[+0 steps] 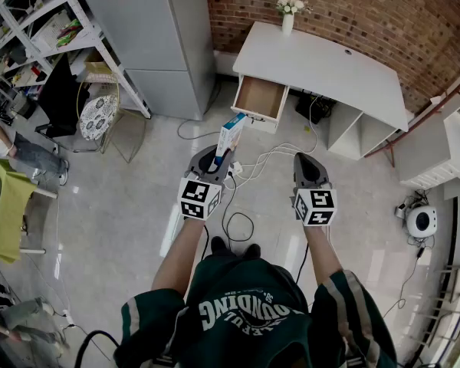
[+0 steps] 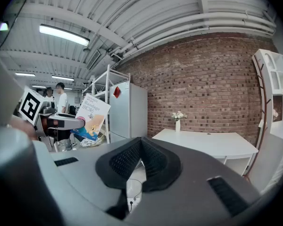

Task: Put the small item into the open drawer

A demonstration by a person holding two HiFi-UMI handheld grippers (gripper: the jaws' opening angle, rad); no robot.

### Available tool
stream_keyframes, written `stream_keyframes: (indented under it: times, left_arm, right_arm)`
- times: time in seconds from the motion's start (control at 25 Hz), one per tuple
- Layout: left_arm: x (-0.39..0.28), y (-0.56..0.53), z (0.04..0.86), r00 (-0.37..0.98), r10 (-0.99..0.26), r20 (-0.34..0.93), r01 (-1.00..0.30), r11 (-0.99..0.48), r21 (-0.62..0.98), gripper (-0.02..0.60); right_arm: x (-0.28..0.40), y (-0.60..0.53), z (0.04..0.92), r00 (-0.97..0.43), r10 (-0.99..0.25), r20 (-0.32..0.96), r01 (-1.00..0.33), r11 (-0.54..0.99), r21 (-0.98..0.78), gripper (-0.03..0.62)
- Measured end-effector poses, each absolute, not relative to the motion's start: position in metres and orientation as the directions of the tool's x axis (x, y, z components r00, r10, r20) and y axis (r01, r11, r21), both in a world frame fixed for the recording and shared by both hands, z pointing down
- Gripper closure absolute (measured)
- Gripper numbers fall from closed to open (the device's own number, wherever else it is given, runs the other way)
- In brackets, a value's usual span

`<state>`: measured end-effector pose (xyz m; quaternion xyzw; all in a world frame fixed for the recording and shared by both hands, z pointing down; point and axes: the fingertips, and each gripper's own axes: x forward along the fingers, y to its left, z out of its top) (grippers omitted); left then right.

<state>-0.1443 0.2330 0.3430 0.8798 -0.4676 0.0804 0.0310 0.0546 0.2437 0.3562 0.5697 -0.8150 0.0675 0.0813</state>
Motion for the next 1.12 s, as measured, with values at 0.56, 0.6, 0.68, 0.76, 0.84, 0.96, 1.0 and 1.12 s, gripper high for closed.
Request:
stream_keyframes:
  times: [0.56,0.6,0.68,0.76,0.84,0.96,1.0,1.12]
  left_arm:
    - [-0.141,0.229,0.341,0.556,-0.816,0.158,-0.824,-0.565,-0.022,0.483]
    - [-0.141,0.229,0.340,0.556,-0.816,0.158,-0.824,-0.566,-0.021,0.483]
    - [-0.141,0.227,0.340,0.556,-0.816,0.160,-0.825,-0.565,-0.018,0.483]
    - [-0.140,0.226,0.341,0.555,-0.816,0.161,-0.825,-0.565,-0.015,0.483]
    - [-0.138,0.225,0.343,0.555,-0.815,0.163,-0.825,-0.565,-0.013,0.483]
    - [-0.137,0.228,0.346,0.556,-0.814,0.167,-0.825,-0.565,-0.008,0.483]
    - [-0.136,0.229,0.347,0.556,-0.815,0.166,-0.825,-0.565,-0.007,0.483]
    - [-0.130,0.234,0.347,0.552,-0.818,0.162,-0.829,-0.560,-0.006,0.483]
  right_arm:
    - [0.054,0.242,0.354,-0.358,-0.918,0.173,-0.932,0.363,0.000,0.569]
    - [0.054,0.241,0.354,-0.360,-0.917,0.175,-0.931,0.365,-0.001,0.569]
    - [0.052,0.240,0.355,-0.364,-0.914,0.178,-0.929,0.369,-0.003,0.569]
    - [0.053,0.239,0.356,-0.366,-0.913,0.182,-0.929,0.371,-0.004,0.569]
    - [0.054,0.239,0.357,-0.366,-0.912,0.183,-0.929,0.371,-0.008,0.569]
    - [0.054,0.243,0.360,-0.368,-0.910,0.190,-0.928,0.372,-0.016,0.569]
    - [0.055,0.245,0.361,-0.370,-0.909,0.191,-0.927,0.374,-0.017,0.569]
    - [0.060,0.250,0.362,-0.380,-0.905,0.190,-0.923,0.383,-0.022,0.569]
